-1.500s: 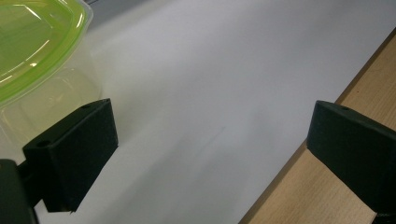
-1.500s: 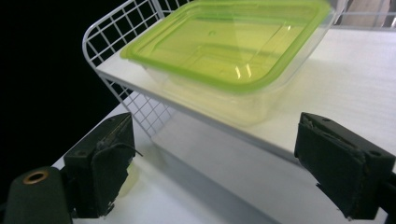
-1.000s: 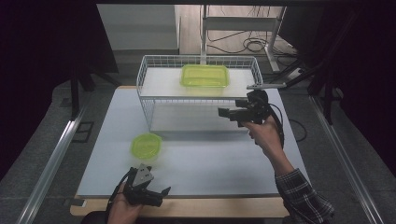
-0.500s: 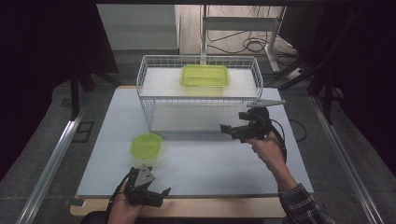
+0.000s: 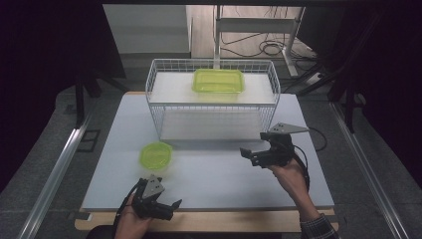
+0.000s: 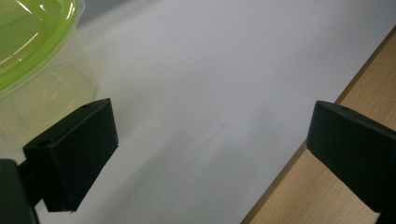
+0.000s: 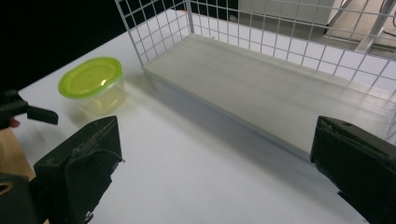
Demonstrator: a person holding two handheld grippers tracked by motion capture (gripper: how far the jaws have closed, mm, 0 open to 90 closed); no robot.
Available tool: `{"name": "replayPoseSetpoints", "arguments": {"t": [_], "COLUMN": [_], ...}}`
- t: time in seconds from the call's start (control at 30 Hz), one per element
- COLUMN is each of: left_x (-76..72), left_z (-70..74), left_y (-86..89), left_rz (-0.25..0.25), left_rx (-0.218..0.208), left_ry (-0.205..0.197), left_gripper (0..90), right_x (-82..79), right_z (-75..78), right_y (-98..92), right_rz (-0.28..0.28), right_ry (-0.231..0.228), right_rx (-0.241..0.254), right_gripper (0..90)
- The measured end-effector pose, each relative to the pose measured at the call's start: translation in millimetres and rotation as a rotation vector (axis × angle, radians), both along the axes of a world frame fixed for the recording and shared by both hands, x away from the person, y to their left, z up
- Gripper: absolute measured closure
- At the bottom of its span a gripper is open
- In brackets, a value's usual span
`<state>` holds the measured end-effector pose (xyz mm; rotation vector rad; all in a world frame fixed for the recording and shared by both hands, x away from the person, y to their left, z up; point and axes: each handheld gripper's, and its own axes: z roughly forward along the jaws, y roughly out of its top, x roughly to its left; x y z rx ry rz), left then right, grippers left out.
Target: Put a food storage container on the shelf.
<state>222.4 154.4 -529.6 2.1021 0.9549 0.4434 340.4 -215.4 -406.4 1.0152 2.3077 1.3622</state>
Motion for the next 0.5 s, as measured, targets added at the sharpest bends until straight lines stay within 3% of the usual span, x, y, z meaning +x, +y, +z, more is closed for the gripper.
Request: {"name": "replayPoseSetpoints", "arguments": {"t": [0.33, 0.5], "left_x": [0.0, -0.2], "left_z": [-0.1, -0.2], "left_y": [-0.2, -0.6], "left_rz": [0.005, 0.004], "left_rx": [0.003, 0.007], "left_ry": [0.011, 0.012], "left_gripper": [2.2, 2.2], "right_x": [-15.7, -22.3], "right_z": [-25.7, -37.7], "right_y": [-6.5, -12.0], "right_rz": [0.019, 0.027], "right_ry": [0.007, 0.004], "right_rx": [-0.034, -0.001], "right_gripper": [0.8, 1.1]}}
